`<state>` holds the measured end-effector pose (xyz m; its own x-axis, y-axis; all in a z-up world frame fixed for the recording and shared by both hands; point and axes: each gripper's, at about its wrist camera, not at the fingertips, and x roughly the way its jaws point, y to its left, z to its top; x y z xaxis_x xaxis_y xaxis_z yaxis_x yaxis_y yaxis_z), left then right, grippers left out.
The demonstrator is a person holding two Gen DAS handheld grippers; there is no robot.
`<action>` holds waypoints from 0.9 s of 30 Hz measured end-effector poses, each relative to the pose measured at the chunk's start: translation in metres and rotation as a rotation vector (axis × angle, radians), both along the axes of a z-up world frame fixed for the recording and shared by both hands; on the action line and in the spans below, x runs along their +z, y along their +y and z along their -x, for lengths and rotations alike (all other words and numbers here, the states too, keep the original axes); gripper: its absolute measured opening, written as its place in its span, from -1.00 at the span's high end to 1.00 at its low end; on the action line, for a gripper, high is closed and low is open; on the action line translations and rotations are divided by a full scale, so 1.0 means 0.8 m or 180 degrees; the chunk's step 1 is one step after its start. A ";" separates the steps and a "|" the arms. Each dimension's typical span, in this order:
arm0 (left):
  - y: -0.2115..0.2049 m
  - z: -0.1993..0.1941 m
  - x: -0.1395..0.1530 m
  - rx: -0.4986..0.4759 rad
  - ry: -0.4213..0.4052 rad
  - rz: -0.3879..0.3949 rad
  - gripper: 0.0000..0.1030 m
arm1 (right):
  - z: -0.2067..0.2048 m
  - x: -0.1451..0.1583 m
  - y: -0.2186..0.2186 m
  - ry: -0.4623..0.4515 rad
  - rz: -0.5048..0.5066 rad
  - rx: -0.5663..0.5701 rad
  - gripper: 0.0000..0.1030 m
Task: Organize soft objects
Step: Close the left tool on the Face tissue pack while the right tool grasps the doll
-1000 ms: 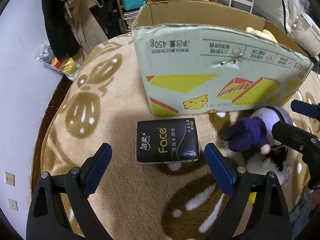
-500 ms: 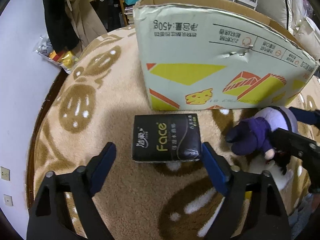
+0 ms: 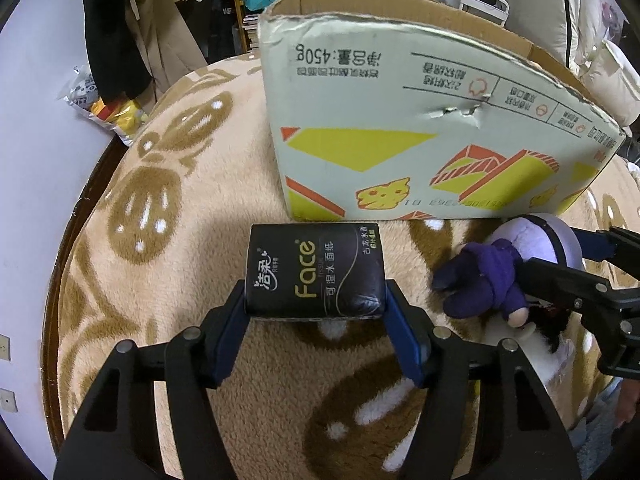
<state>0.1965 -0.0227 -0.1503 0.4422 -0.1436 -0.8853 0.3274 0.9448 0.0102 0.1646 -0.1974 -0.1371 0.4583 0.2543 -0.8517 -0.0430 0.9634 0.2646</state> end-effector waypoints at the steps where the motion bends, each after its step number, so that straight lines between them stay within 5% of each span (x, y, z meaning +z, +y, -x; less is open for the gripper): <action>1: 0.000 0.001 0.002 0.0003 -0.0004 0.0008 -0.24 | 0.000 0.001 0.000 -0.0010 0.0005 0.0001 -0.35; 27: -0.003 0.027 0.036 0.0028 -0.0190 0.0135 -0.24 | 0.013 0.032 -0.017 -0.0258 0.0000 -0.0110 -0.34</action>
